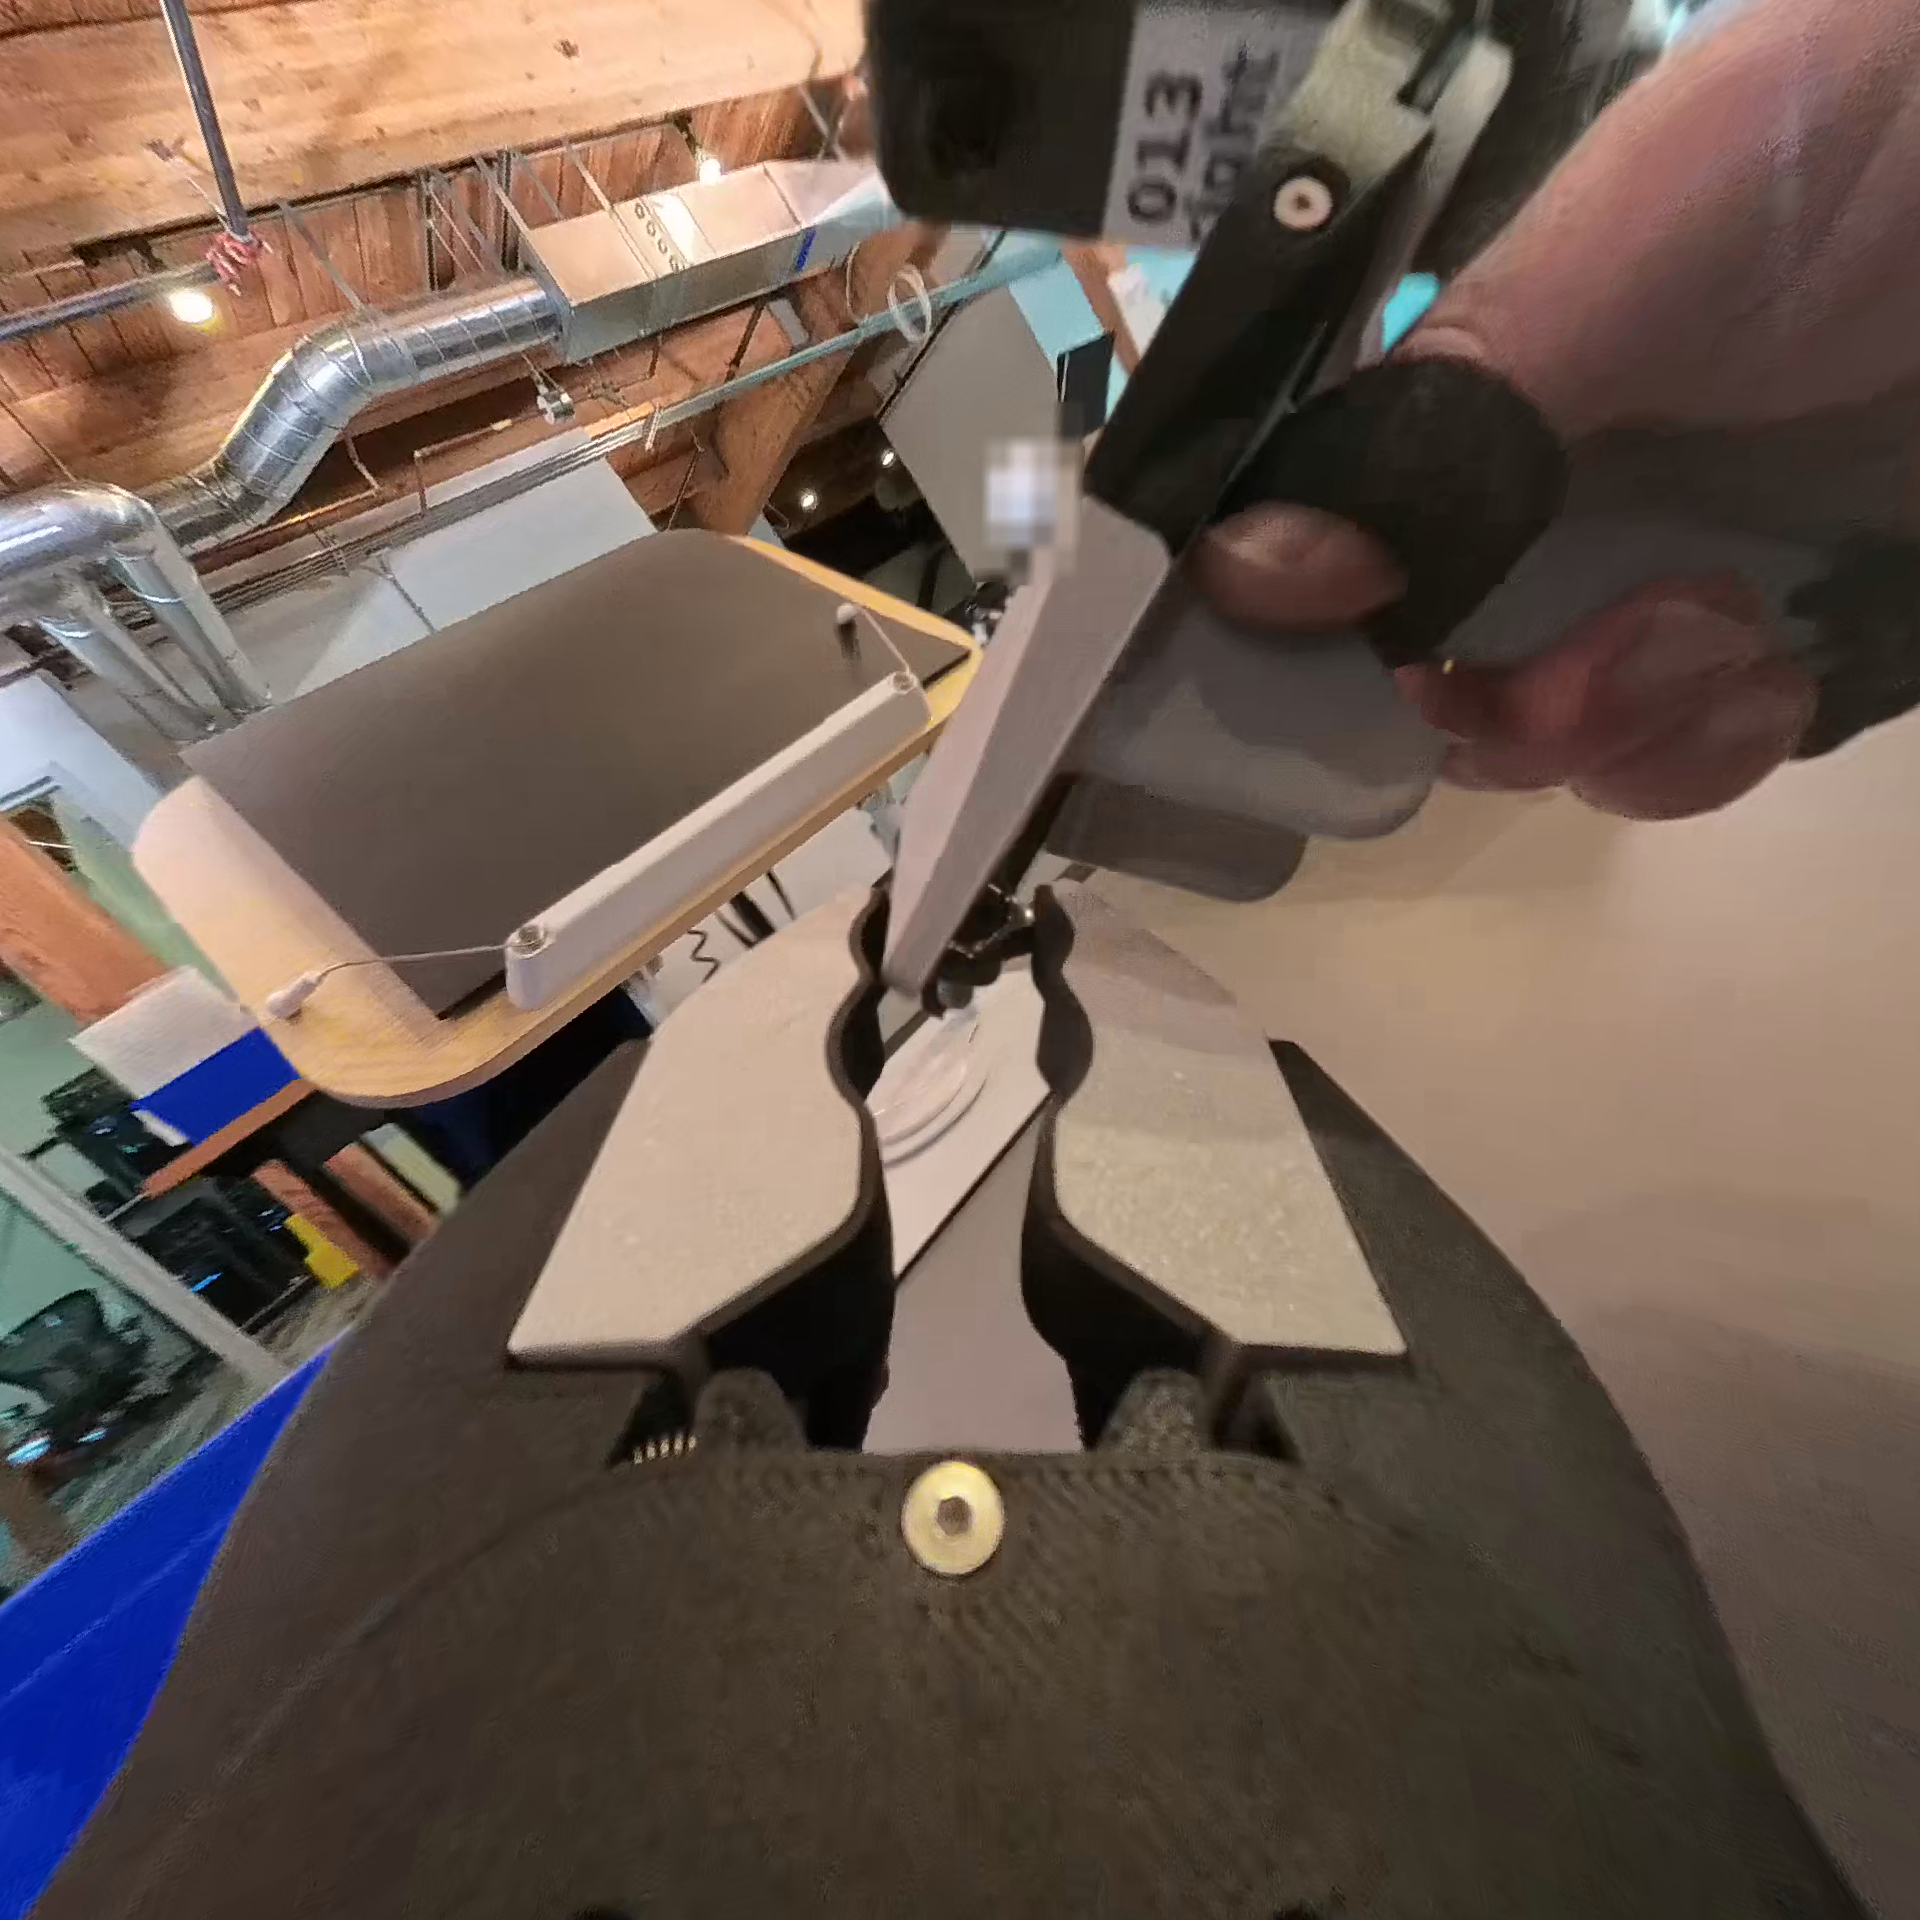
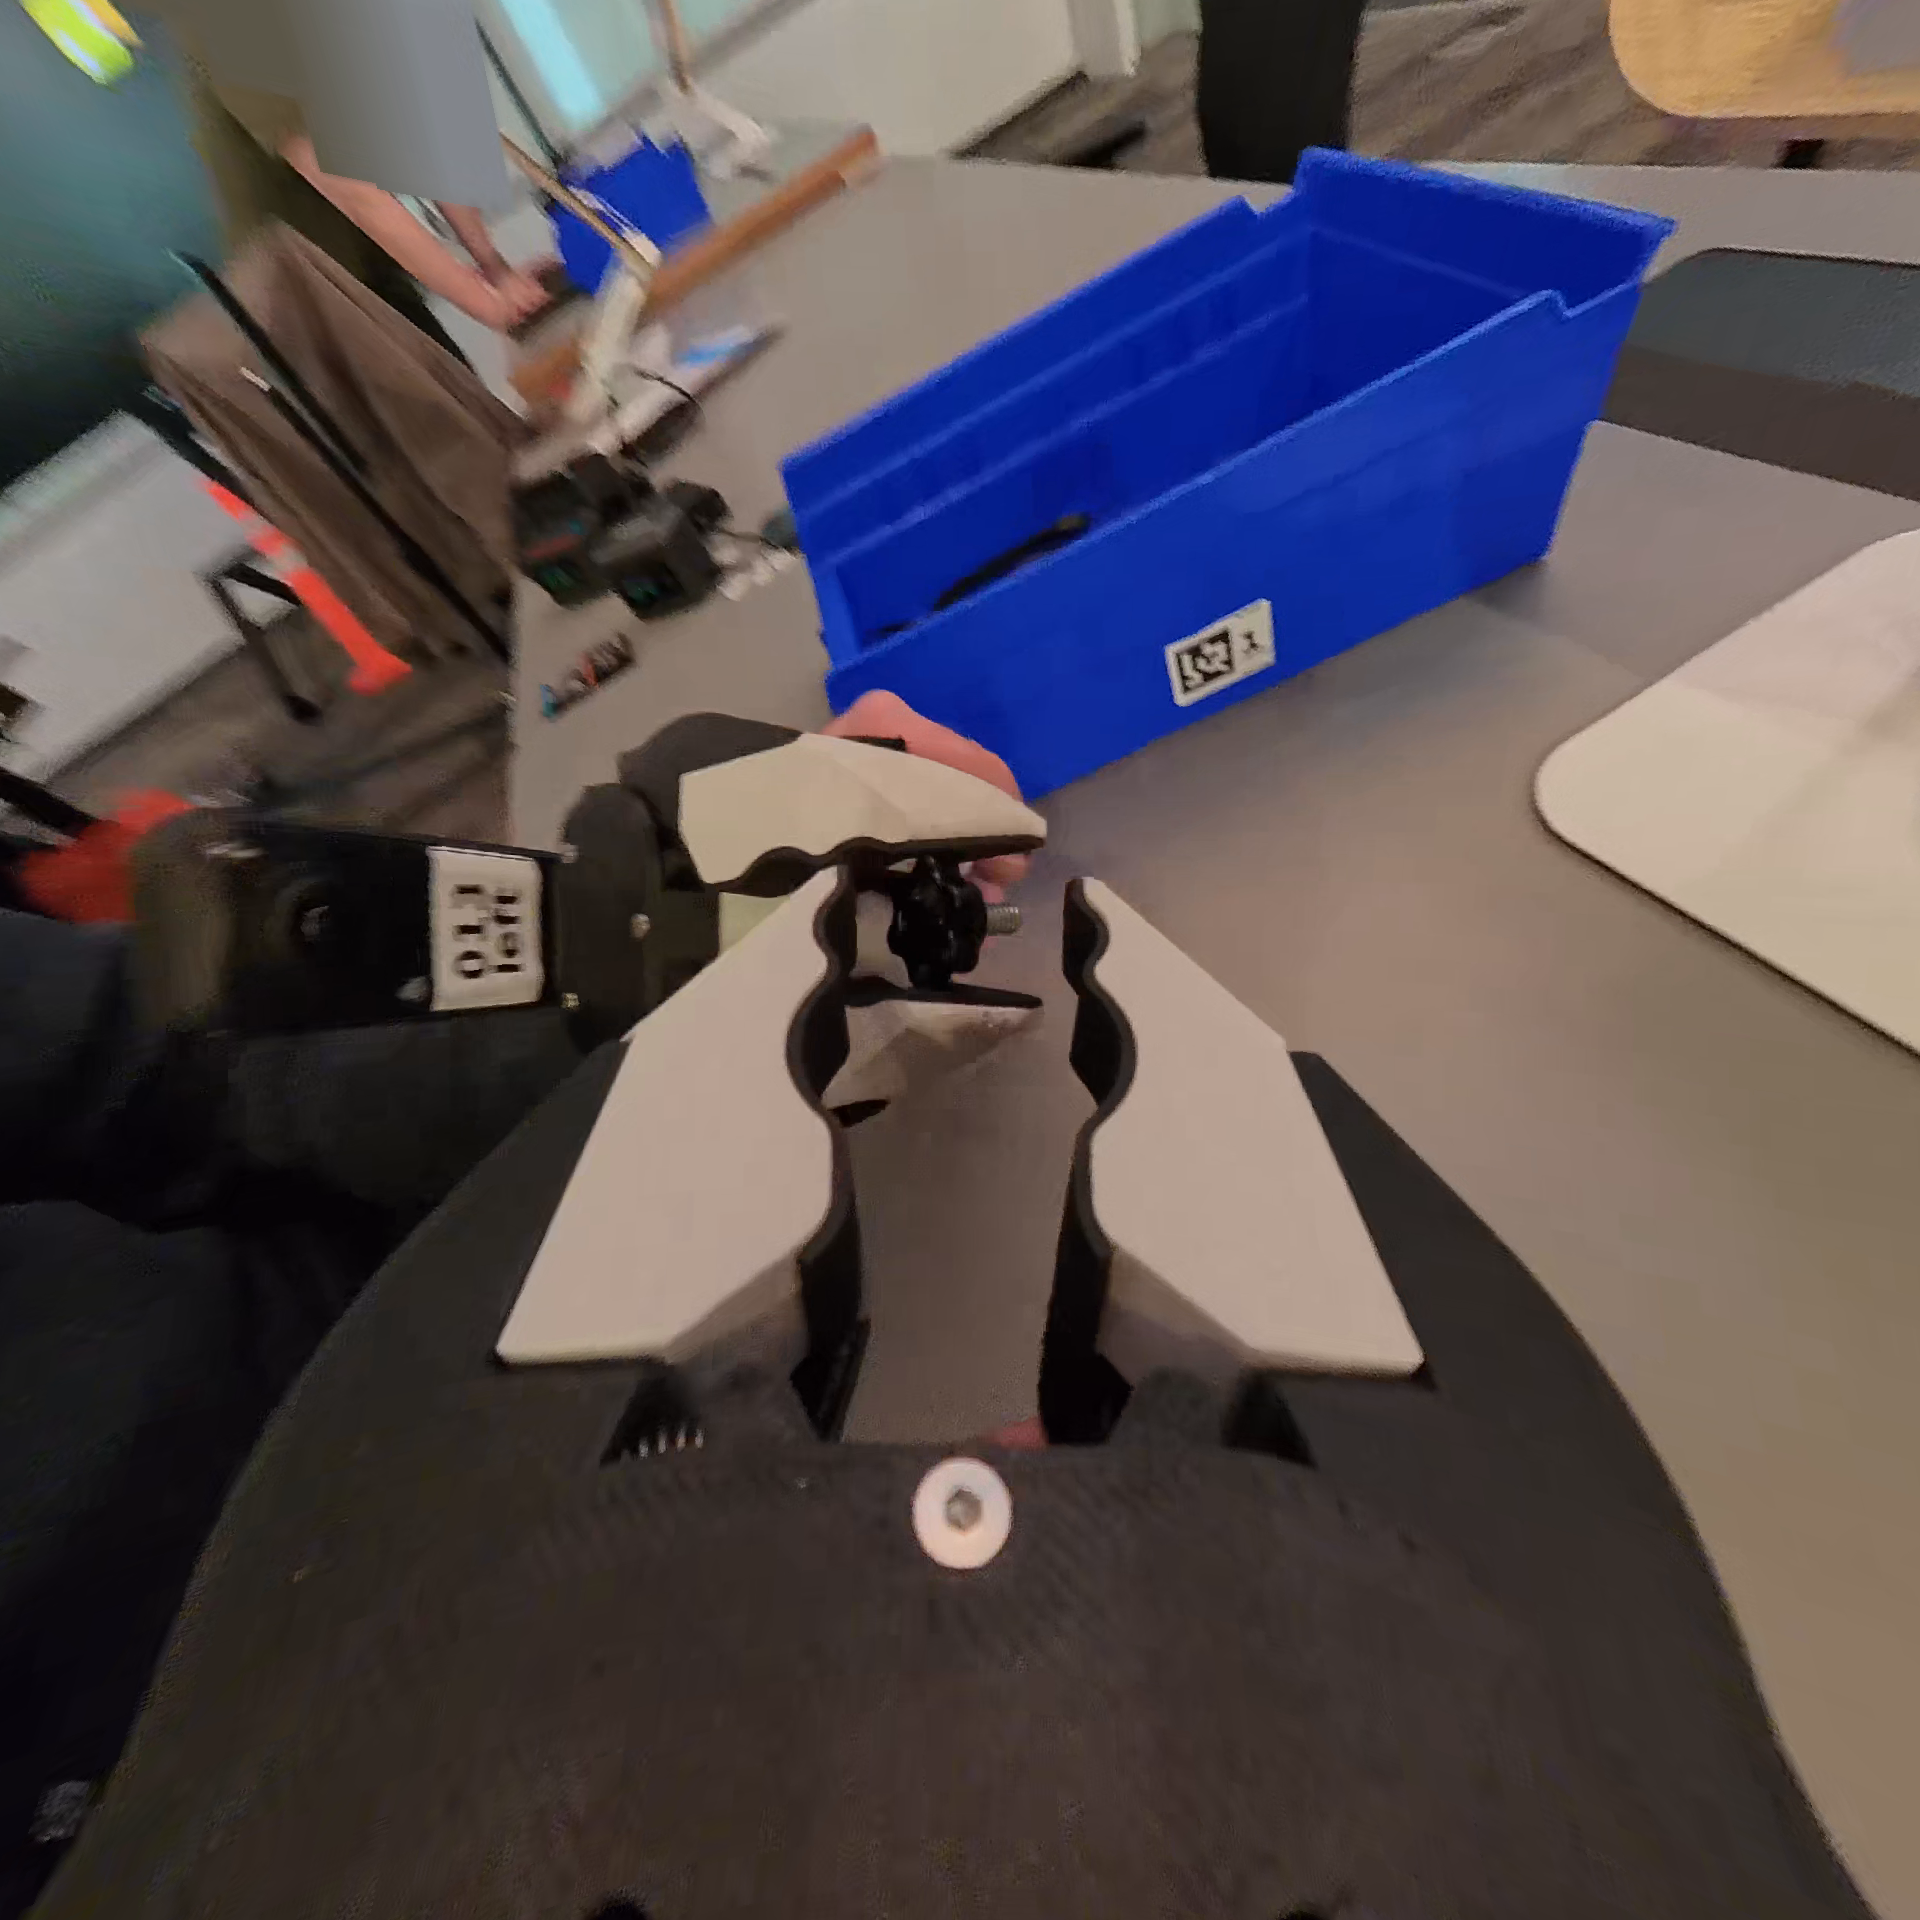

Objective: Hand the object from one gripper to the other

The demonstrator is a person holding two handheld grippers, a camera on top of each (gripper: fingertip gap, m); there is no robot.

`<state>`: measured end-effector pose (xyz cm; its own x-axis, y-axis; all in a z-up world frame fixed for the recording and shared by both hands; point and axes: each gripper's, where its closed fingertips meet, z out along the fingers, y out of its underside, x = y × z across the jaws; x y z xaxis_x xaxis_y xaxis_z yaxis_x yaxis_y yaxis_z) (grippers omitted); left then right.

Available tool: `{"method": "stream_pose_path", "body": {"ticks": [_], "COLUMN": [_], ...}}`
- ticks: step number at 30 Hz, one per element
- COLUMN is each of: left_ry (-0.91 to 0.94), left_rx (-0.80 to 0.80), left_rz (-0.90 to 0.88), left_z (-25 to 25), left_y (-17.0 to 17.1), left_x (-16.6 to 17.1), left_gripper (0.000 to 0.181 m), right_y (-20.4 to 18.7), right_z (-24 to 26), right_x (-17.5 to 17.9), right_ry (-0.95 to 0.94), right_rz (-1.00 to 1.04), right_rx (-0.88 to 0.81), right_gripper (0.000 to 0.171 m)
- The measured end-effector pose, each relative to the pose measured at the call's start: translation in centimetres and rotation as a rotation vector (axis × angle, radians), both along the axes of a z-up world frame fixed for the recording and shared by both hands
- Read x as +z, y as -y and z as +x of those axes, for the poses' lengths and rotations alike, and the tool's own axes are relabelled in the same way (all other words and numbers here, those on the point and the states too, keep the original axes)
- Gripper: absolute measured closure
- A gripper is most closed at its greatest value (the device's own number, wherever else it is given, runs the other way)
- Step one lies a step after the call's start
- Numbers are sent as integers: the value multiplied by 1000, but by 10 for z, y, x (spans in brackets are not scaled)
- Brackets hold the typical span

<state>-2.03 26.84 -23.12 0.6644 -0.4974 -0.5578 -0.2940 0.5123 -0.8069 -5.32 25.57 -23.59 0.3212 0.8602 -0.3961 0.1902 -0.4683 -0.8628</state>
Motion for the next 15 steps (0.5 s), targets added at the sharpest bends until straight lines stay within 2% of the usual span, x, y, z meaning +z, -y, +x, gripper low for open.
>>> {"method": "stream_pose_path", "body": {"ticks": [7,11,15], "left_ry": [164,195,200], "left_rx": [-147,-192,-234], "left_rz": [-49,-55,-58], "left_z": [-3,-2,2], "left_y": [12,17,21], "left_x": [19,23,23], "left_gripper": [156,156,156], "right_y": [4,10,17], "right_z": [10,10,7], "right_x": [20,23,21], "right_ry": [-297,-408,-443], "right_rz": [-203,-287,-382], "right_rx": [146,243,328], "right_gripper": [134,143,132]}}
